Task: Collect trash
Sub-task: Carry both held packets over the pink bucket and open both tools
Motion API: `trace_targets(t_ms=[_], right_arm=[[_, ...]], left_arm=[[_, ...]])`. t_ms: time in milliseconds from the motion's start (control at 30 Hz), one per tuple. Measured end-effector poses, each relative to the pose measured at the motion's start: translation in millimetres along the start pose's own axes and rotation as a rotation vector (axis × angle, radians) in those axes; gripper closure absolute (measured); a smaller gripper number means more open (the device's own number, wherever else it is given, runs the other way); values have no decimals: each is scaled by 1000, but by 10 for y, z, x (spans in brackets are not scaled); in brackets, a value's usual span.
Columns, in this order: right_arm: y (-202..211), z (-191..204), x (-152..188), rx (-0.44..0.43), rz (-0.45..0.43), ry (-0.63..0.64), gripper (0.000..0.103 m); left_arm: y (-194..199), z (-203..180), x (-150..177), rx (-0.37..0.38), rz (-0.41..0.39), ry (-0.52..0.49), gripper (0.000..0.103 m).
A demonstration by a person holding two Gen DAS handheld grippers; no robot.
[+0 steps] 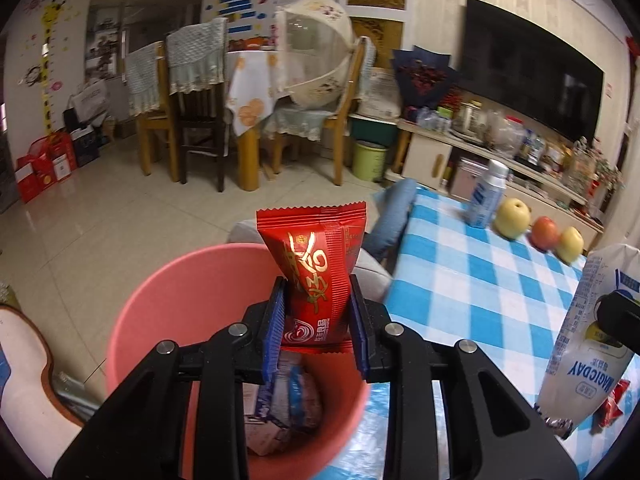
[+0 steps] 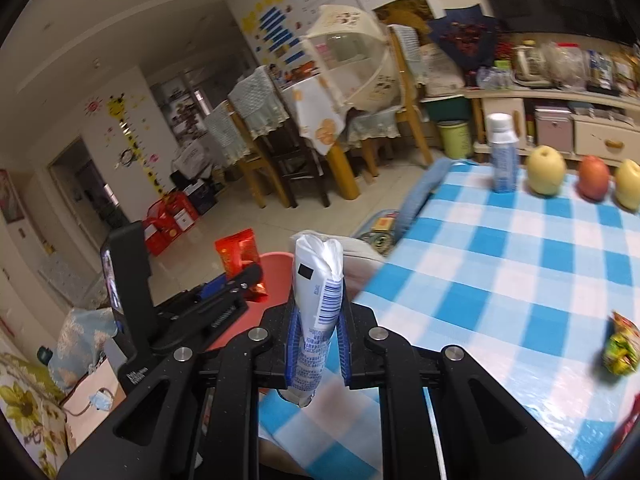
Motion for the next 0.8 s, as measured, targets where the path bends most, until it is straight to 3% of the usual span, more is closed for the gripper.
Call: trace_targets(t_ms=[367, 800], right_arm=[[-620, 456, -90, -70, 56, 41, 86], [-1081, 621, -40, -104, 110, 57, 86]], left_arm=[[-135, 534, -21, -83, 35, 117, 72], [-201, 747, 12, -124, 62, 156, 72]])
Point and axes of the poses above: each gripper's, at about its wrist camera, not at the fingertips, and y roughly against the way its jaws point, z to its left, x to its underside, the point moved 5 cm from there along -y, roughly the way its jaws point, and after that the axes turned 4 degrees about z, right-handed, at the moved point
